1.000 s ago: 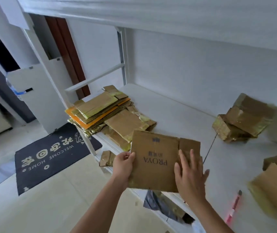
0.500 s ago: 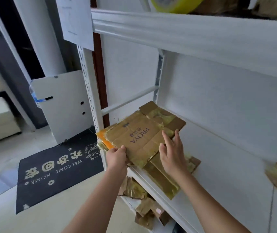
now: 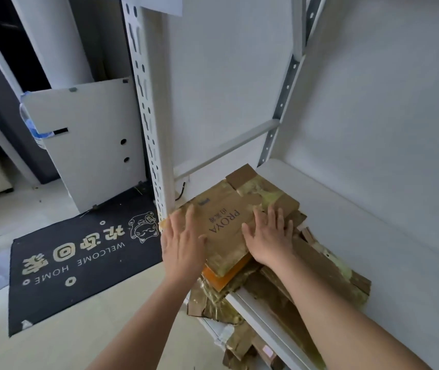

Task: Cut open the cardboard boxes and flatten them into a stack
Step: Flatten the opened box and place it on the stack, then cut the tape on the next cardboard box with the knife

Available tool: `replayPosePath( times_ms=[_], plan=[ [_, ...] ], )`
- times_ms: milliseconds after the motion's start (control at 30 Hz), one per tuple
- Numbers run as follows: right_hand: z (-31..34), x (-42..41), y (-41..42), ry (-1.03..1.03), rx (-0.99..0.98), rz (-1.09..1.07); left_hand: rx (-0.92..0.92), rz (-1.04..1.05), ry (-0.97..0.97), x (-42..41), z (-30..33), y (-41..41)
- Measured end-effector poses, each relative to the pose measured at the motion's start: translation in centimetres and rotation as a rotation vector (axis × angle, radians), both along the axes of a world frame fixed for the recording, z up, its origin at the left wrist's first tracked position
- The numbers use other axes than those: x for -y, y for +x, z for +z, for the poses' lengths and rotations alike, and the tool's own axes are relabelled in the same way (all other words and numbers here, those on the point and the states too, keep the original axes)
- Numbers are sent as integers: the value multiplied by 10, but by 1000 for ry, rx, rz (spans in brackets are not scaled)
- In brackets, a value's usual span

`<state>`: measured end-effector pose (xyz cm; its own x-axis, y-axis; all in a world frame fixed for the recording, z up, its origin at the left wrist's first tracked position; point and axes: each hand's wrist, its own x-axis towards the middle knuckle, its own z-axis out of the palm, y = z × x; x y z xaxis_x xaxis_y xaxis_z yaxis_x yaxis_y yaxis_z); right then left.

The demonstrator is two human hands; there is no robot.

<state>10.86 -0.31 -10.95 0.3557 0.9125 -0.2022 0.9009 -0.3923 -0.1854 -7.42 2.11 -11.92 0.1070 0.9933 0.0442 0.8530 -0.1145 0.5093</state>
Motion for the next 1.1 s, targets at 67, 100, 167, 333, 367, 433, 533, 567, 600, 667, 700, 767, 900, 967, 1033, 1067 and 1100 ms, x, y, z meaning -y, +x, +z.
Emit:
replayPosePath(
  times_ms=[67,100,167,333,367,433,533,567,600,667,700,767,900,967,1033,1067,1100],
  plan=[
    [-9,-5,3,-92,12,6,-99,-180,-55,-1,-19,-6],
    [-12,-6,4,-126,18,16,-145,-227,-93,-1,-28,-9],
    [-14,-8,6,-176,21,28,-210,-255,-133,-2,-38,-11],
    [-17,-14,9,-259,-49,25,-268,-257,-193,-5,-40,-8],
    [-16,-16,10,-266,-66,21,-282,-253,-202,-6,-38,-7],
    [-15,-17,11,-280,-60,20,-332,-246,-210,-4,-30,-3],
    [-5,-11,10,-250,30,42,-394,-236,-225,2,-8,4],
    [-1,-7,10,-206,52,53,-390,-246,-216,5,0,5],
    [4,0,10,-148,64,62,-375,-260,-194,9,9,8],
    [17,18,16,-21,81,69,-315,-297,-135,20,25,17],
    [25,29,22,39,90,67,-270,-313,-103,29,32,25],
    [37,57,37,130,98,50,-190,-349,-38,51,44,43],
    [43,130,85,188,84,-72,-164,-483,58,105,52,94],
    [39,175,117,173,100,-153,-181,-582,84,137,50,123],
    [34,225,149,142,106,-242,-186,-668,75,171,46,152],
    [30,251,164,127,101,-290,-188,-705,60,188,43,166],
    [26,276,178,114,98,-337,-195,-736,45,205,41,178]
  ],
)
